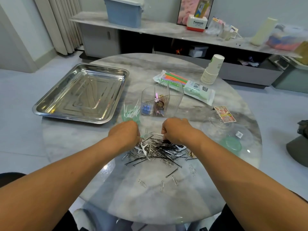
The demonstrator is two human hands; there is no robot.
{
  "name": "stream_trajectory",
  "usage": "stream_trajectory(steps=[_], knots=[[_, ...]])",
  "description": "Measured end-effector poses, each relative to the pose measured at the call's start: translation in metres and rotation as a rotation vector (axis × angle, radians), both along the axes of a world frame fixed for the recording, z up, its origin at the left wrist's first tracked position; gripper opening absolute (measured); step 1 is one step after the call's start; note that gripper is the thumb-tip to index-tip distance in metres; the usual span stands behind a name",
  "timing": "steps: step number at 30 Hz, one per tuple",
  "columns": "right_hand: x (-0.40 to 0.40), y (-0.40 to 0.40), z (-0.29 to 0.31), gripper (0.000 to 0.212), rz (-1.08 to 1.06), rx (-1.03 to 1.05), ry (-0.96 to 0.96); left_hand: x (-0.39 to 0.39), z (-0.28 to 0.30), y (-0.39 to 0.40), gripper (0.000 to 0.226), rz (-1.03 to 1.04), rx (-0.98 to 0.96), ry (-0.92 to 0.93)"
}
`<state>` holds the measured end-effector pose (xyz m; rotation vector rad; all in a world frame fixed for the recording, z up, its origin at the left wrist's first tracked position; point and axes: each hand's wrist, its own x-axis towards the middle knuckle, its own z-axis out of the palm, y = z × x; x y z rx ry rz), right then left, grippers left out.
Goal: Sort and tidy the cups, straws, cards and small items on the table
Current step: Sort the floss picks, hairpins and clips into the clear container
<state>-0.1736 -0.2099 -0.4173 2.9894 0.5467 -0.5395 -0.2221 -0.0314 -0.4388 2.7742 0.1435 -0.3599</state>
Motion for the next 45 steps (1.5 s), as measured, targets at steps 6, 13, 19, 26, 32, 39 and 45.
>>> stream_trajectory(steps=[6,13,19,26,32,39,45], knots=[[-0.004,-0.022,0.026,0.007,-0.233,0.465,0.079,-0.001,0.015,0.0,0.015,-0.003,-0.037,-0.121],[-0.008,-0.041,0.061,0.018,-0.546,1.018,0.274,-0.011,0.05,-0.01,0.011,0.224,-1.014,0.169],[-0.019,-0.046,0.09,0.007,-0.674,1.306,0.49,-0.031,0.067,-0.02,0.022,0.306,-1.358,0.367],[-0.052,-0.048,0.069,0.013,-0.724,1.651,0.369,-0.049,0.072,-0.034,0.018,0.316,-1.487,0.338],[-0.068,-0.048,0.056,0.014,-0.304,1.603,-0.085,-0.063,0.053,-0.05,0.019,0.381,-1.594,0.439],[-0.081,-0.058,0.036,0.014,0.399,1.032,-0.564,-0.056,0.063,-0.044,0.024,0.23,-1.664,0.473],[-0.078,-0.067,0.034,0.013,0.688,0.829,-0.63,-0.052,0.059,-0.041,0.029,0.271,-1.661,0.537]])
